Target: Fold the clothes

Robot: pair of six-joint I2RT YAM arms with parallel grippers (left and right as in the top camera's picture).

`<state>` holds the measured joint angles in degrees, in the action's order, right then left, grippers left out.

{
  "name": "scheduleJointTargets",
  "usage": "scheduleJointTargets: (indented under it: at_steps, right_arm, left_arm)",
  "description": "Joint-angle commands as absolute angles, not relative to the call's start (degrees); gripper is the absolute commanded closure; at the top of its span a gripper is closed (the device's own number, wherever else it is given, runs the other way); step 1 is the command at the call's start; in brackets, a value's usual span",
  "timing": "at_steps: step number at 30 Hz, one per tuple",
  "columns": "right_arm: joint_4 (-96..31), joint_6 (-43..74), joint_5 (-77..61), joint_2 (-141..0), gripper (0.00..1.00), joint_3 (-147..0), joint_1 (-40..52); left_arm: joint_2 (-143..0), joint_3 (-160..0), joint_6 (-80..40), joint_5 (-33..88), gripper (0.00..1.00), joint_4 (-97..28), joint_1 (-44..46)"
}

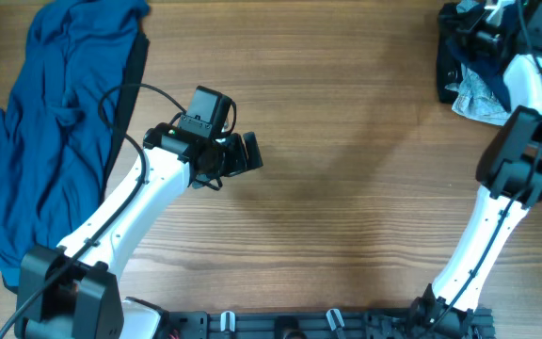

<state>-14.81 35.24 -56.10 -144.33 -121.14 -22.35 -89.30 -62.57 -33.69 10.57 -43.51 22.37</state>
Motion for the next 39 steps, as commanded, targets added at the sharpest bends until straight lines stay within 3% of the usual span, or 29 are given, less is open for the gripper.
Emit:
scheduleJointTargets:
  at_steps: [1,4,9,14,18,24,25,26,28,29,35,39]
  right_arm:
    - [-15.40,33.19,-57.08,-131.17,0.96,-121.56,-26.46]
    - [-22.41,32.71,-57.08,-129.40,0.96,-121.47,-30.06]
    - [-36.93,18.46,-56.45,-131.59,0.96,-115.33,-32.05]
    - [-27.77,18.20,-57.52,-134.72,0.96,-102.06,-31.35]
    - [-24.97,16.53,-60.14,-134.21,0.96,-100.92,-31.48]
    - [-22.79,19.94,-64.34,-119.59,0.95,-104.05,-31.57]
    - [-23.29,19.94,-63.92,-116.25,0.91,-104.05,-31.57]
    - [-24.43,19.92,-62.92,-112.79,0.80,-104.05,-31.57]
    - [-28.21,19.84,-58.33,-105.51,0.30,-104.05,-31.46]
    - [-31.11,19.88,-54.74,-101.71,0.19,-104.05,-31.46]
    - [-48.10,16.99,-40.56,-86.85,0.15,-104.05,-31.46]
    - [-62.67,13.72,-40.40,-77.95,0.14,-104.03,-31.44]
  left_arm:
    - [-88.92,-62.22,-33.43,11.07,0.00,-43.59,22.11]
    - [-88.92,-62.22,-33.43,11.07,0.00,-43.57,22.11]
    - [-88.92,-62.22,-33.43,11.05,0.00,-43.29,22.11]
    - [-88.92,-62.22,-33.43,11.07,0.00,-42.26,22.11]
    - [-88.92,-62.22,-33.43,11.07,0.00,-42.28,22.11]
    - [-88.92,-62.22,-33.43,11.07,0.00,-42.28,22.11]
    - [-88.92,-62.22,-33.41,11.07,0.00,-42.26,22.11]
    - [-88.92,-62.22,-33.43,11.09,0.00,-42.28,22.11]
    - [-88.64,-62.24,-33.10,11.07,0.00,-42.15,22.11]
    - [-88.27,-62.26,-32.05,11.07,0.00,-41.87,22.11]
    - [-82.39,-62.28,-28.69,9.34,0.00,-41.17,22.11]
    - [-77.95,-62.28,-28.71,2.92,0.00,-40.91,22.11]
